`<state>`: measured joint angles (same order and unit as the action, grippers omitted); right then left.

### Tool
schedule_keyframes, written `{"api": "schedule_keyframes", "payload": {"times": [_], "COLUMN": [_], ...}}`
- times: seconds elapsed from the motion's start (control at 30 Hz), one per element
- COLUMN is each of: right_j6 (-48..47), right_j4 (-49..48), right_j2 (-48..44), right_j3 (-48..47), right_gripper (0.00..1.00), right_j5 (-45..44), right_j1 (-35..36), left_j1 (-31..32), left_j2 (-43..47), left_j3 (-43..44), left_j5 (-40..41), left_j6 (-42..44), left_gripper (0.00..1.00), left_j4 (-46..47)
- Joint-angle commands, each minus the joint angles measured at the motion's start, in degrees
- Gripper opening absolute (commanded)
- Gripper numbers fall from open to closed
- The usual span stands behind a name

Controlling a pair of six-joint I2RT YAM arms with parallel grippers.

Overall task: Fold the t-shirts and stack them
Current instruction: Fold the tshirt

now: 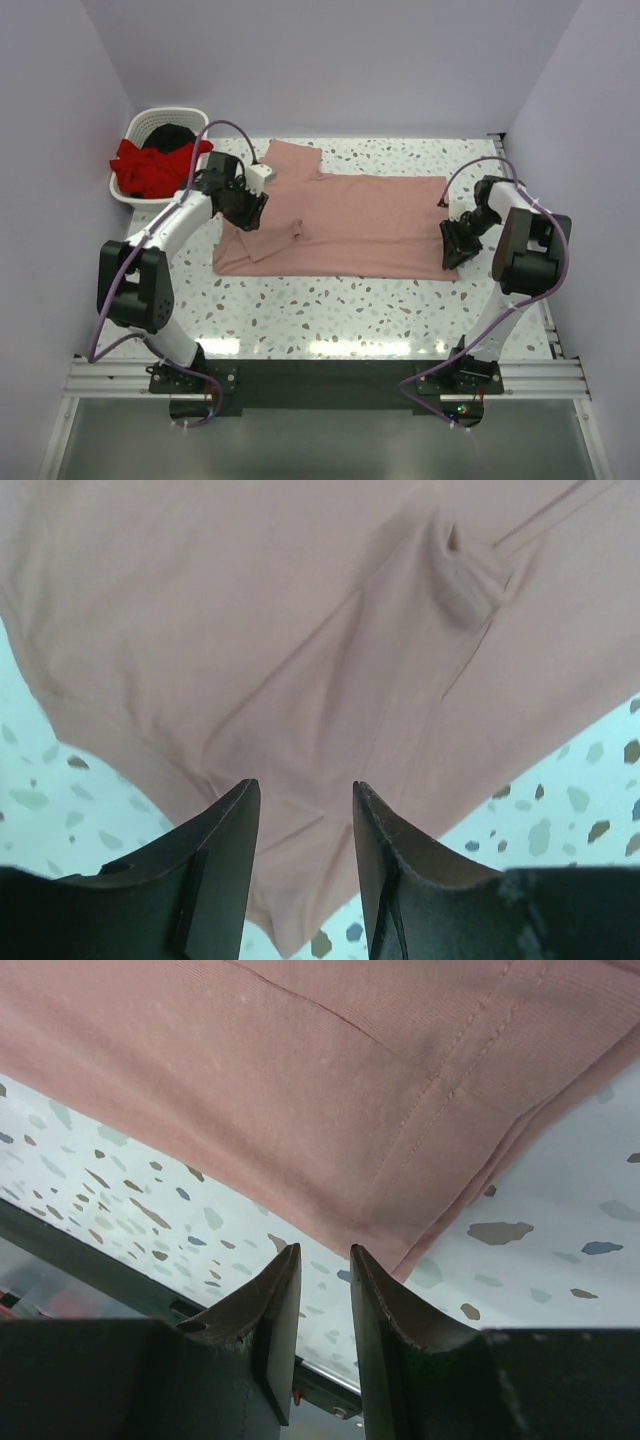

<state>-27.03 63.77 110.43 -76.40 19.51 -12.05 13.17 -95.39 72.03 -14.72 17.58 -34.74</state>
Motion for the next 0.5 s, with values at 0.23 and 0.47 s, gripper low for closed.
{"api": "schedule_keyframes", "payload": {"times": [0.23, 0.47], "right_j6": [0.7, 0.7], "right_j4": [1.0, 0.8], "right_j2": [-3.5, -3.4], "right_j3": [-2.1, -1.9], "right_gripper": [0.31, 0.31], "right_j5": [1.2, 0.6], "right_j1": [1.8, 1.9], "left_j1": [-1.3, -1.5], "left_j2": [2.1, -0.4], "left_j3": [-11.6, -12.9], "left_j5": [-7.2, -6.3], "left_j6": [-4.0, -7.5], "left_gripper": [0.48, 0.52], "left_j4": [-1.6, 0.9]}}
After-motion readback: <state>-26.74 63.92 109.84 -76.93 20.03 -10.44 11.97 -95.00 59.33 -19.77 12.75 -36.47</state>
